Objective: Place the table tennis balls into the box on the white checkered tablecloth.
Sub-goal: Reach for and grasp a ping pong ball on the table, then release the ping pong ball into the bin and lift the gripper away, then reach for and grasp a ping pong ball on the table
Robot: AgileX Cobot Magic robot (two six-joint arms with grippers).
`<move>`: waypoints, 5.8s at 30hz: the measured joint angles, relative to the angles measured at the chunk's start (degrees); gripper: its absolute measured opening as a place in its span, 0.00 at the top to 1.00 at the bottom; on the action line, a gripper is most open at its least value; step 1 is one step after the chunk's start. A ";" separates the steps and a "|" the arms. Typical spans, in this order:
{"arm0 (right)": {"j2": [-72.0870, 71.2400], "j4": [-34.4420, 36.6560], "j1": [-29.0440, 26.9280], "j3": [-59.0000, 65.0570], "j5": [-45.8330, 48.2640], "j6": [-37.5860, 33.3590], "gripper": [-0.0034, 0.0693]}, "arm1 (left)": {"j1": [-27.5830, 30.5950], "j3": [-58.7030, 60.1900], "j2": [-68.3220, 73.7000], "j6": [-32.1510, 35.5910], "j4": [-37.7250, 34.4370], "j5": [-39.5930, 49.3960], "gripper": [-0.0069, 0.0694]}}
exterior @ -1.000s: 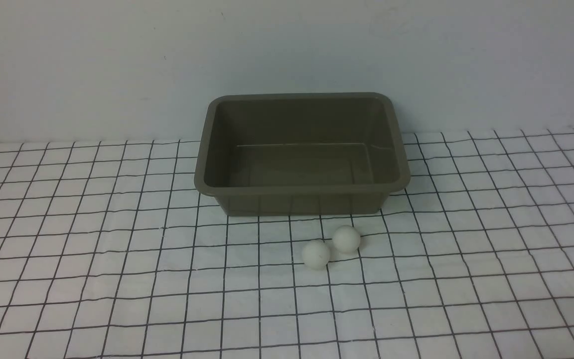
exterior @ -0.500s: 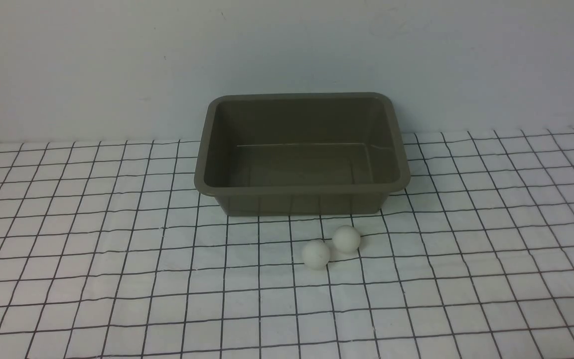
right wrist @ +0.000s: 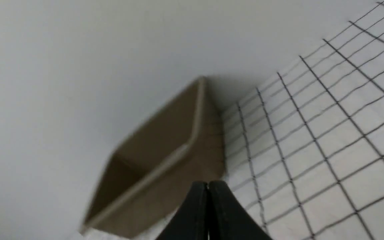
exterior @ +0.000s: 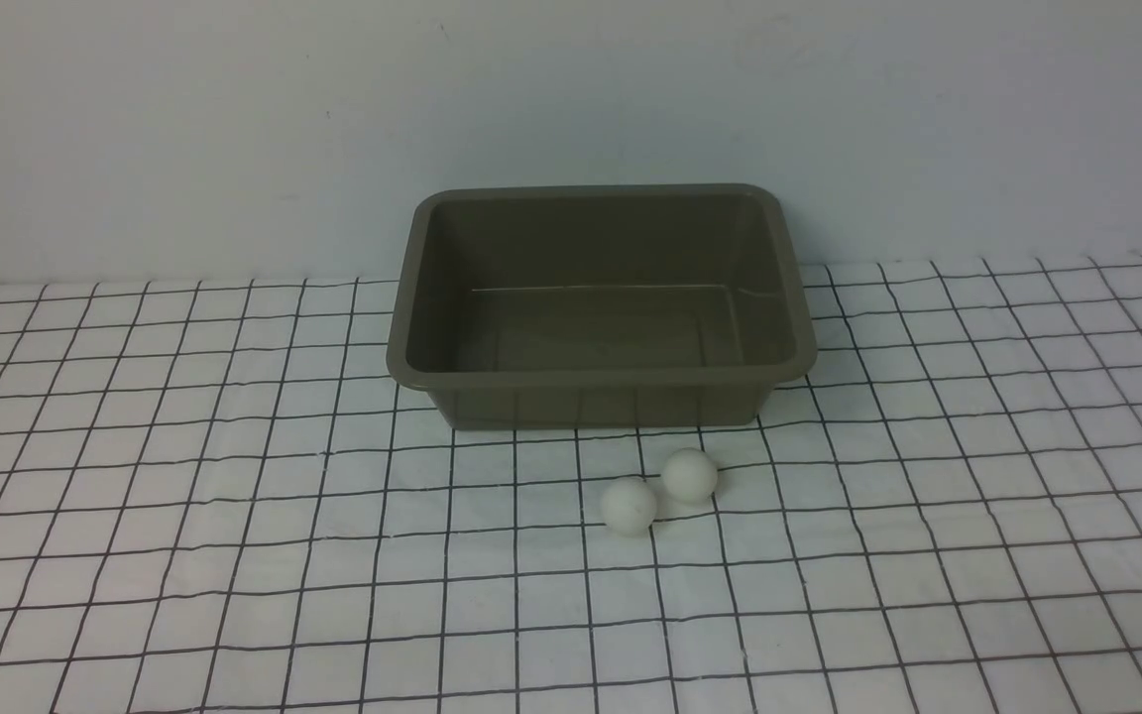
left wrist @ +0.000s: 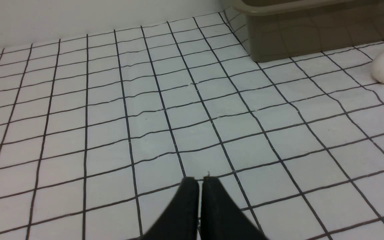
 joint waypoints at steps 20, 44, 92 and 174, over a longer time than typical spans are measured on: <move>0.00 8.40 0.55 -3.39 -11.15 1.15 0.98 | 0.00 0.00 0.00 0.00 0.00 0.00 0.91; 80.51 -6.95 12.46 -62.35 34.16 -41.99 0.97 | 0.00 0.00 0.00 0.00 0.00 0.00 0.91; 117.61 -14.06 29.12 -88.06 35.92 -39.10 0.20 | 0.00 0.00 0.00 0.00 0.00 0.00 0.91; 113.56 -37.14 27.33 -114.96 57.63 -18.38 0.25 | 0.00 0.00 0.00 0.00 0.00 0.00 0.91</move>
